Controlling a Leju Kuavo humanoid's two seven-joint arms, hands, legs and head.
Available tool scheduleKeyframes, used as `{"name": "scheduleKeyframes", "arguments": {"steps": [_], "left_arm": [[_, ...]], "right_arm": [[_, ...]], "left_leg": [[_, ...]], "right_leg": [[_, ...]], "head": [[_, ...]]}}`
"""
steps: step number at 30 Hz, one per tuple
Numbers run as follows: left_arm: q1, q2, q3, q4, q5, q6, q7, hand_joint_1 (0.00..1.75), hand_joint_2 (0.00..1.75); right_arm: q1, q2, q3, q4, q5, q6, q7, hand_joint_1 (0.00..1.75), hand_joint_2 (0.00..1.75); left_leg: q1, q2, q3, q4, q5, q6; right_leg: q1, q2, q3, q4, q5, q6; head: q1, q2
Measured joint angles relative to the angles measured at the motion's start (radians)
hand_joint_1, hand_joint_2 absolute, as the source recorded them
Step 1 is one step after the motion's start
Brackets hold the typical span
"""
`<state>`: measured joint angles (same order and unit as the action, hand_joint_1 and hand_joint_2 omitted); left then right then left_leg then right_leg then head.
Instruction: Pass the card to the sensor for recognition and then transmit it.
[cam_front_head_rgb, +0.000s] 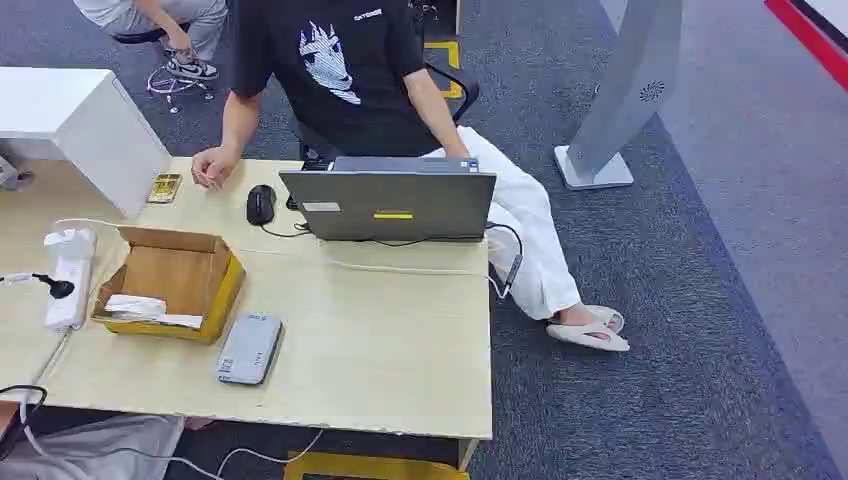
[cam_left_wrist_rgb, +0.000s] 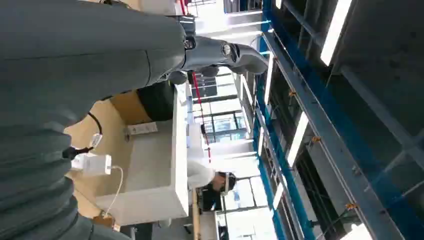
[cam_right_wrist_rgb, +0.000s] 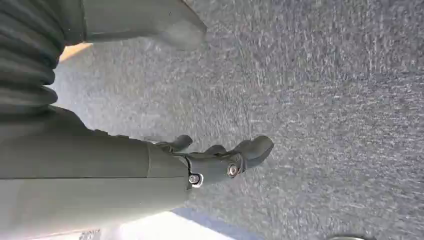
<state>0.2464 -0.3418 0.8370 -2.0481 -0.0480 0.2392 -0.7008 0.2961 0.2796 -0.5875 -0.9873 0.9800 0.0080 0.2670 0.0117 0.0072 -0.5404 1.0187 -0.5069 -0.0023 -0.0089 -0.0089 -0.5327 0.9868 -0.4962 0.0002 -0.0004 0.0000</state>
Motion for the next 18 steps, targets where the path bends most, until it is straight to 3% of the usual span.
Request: {"name": "scheduleKeyframes", "arguments": {"steps": [3, 8, 11, 15, 18], "left_arm": [[0.006, 0.017, -0.034, -0.014, -0.034, 0.008, 0.012, 0.0, 1.75], [0.028, 0.084, -0.157, -0.026, -0.177, 0.07, 0.093, 0.0, 1.75], [0.032, 0.147, -0.264, -0.027, -0.283, 0.138, 0.187, 0.0, 1.75], [0.015, 0.25, -0.422, -0.01, -0.43, 0.171, 0.344, 0.0, 1.75], [-0.005, 0.301, -0.505, 0.015, -0.465, 0.185, 0.375, 0.0, 1.75]], "right_arm": [[0.0, 0.0, -0.011, 0.002, 0.02, 0.009, -0.009, 0.0, 1.75], [-0.003, 0.0, -0.033, 0.003, 0.075, 0.057, -0.04, 0.0, 1.75], [-0.013, 0.0, -0.084, 0.005, 0.133, 0.087, -0.074, 0.0, 1.75], [-0.021, 0.0, -0.14, 0.009, 0.192, 0.1, -0.092, 0.0, 1.75], [-0.023, 0.0, -0.165, 0.013, 0.212, 0.105, -0.1, 0.0, 1.75]], "left_leg": [[0.0, 0.0, 0.0, 0.0, 0.0, 0.0], [0.0, 0.0, 0.001, 0.0, 0.0, 0.0], [0.0, -0.001, 0.0, 0.0, 0.0, 0.0], [0.0, -0.001, 0.0, 0.0, 0.0, 0.0], [0.0, -0.001, 0.0, 0.0, 0.0, 0.0]], "right_leg": [[0.0, 0.0, 0.0, 0.0, 0.0, 0.0], [0.0, 0.0, 0.0, 0.0, 0.0, 0.0], [0.0, -0.001, 0.0, 0.0, 0.0, 0.0], [0.0, -0.001, 0.001, 0.0, 0.0, 0.0], [0.0, -0.001, 0.002, 0.0, 0.0, 0.0]], "head": [[0.0, 0.0], [0.0, 0.0], [0.0, 0.0], [0.0, 0.0], [0.0, 0.0]]}}
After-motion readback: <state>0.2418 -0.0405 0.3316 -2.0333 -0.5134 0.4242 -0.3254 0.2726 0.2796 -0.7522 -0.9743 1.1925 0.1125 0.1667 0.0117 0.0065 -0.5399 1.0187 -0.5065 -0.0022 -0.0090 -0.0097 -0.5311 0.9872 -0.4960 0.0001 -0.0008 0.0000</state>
